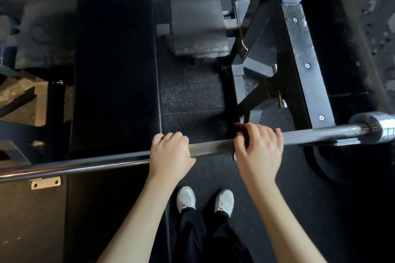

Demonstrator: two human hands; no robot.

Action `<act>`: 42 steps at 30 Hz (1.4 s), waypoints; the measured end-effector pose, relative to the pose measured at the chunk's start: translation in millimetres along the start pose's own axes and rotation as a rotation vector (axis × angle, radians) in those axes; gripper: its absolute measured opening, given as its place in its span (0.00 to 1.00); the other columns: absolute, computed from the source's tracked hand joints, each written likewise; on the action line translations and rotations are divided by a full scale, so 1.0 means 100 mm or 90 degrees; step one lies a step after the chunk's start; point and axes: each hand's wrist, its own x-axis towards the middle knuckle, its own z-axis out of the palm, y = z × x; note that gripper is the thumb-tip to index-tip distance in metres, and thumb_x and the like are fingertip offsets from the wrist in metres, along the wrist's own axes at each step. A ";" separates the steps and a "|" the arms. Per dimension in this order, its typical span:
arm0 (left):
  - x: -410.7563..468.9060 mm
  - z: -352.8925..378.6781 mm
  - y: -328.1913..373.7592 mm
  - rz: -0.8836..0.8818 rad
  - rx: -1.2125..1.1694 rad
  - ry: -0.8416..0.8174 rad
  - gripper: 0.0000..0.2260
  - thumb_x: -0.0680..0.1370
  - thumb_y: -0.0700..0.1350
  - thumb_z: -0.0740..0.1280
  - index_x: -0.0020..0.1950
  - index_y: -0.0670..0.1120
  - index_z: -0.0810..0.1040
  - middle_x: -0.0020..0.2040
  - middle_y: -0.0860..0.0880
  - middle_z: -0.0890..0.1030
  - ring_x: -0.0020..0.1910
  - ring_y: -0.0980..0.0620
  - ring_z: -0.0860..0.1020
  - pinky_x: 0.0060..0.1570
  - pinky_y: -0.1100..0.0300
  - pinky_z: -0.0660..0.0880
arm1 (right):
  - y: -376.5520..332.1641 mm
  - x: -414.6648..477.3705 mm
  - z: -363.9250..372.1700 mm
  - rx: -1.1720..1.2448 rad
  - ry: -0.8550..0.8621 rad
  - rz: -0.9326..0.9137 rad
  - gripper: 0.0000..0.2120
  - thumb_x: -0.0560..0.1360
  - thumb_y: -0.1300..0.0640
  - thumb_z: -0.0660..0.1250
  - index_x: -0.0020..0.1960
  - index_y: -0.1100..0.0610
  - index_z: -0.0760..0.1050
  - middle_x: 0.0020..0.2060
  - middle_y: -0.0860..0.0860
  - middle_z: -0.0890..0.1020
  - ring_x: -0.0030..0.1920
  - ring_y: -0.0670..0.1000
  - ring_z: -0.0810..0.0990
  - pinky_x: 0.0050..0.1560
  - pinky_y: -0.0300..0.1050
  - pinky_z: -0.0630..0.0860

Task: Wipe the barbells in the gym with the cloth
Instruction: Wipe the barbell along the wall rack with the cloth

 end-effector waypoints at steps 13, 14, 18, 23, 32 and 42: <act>-0.28 -0.21 -0.51 -0.044 -0.193 -0.094 0.27 0.79 0.59 0.44 0.69 0.54 0.73 0.65 0.59 0.75 0.69 0.60 0.65 0.73 0.56 0.42 | -0.36 -0.19 0.10 0.009 -0.062 -0.119 0.15 0.75 0.51 0.58 0.54 0.55 0.79 0.50 0.50 0.82 0.53 0.55 0.78 0.64 0.52 0.66; -0.27 -0.20 -0.52 -0.047 -0.193 -0.100 0.25 0.80 0.58 0.46 0.68 0.54 0.74 0.64 0.59 0.75 0.69 0.60 0.65 0.73 0.56 0.42 | -0.51 -0.24 0.17 0.021 -0.074 -0.111 0.15 0.74 0.52 0.58 0.55 0.54 0.80 0.52 0.50 0.82 0.55 0.55 0.78 0.65 0.53 0.65; -0.24 -0.17 -0.57 -0.048 -0.181 -0.114 0.20 0.81 0.58 0.49 0.58 0.53 0.78 0.59 0.58 0.78 0.68 0.59 0.67 0.73 0.54 0.43 | -0.76 -0.36 0.25 0.068 -0.144 -0.281 0.17 0.76 0.52 0.59 0.61 0.55 0.78 0.58 0.52 0.81 0.57 0.55 0.78 0.64 0.53 0.69; -0.27 -0.16 -0.54 -0.045 -0.196 -0.093 0.24 0.80 0.59 0.47 0.68 0.54 0.74 0.65 0.59 0.75 0.70 0.60 0.65 0.74 0.52 0.39 | -0.20 -0.16 0.05 0.009 -0.104 -0.256 0.17 0.76 0.51 0.59 0.59 0.57 0.78 0.56 0.52 0.81 0.58 0.57 0.79 0.64 0.52 0.68; -0.39 -0.08 -0.45 -0.039 -0.129 0.003 0.32 0.77 0.60 0.38 0.72 0.54 0.71 0.69 0.58 0.74 0.71 0.53 0.67 0.74 0.48 0.49 | -0.39 -0.25 0.10 0.047 -0.105 -0.278 0.17 0.76 0.51 0.59 0.60 0.56 0.78 0.57 0.52 0.81 0.58 0.56 0.78 0.66 0.53 0.66; -0.36 -0.05 -0.27 -0.022 -0.123 0.048 0.25 0.79 0.54 0.47 0.69 0.52 0.75 0.65 0.56 0.78 0.66 0.49 0.74 0.68 0.45 0.62 | -0.26 -0.23 0.13 0.065 -0.009 -0.115 0.16 0.75 0.54 0.59 0.57 0.58 0.79 0.55 0.53 0.81 0.59 0.58 0.76 0.69 0.55 0.61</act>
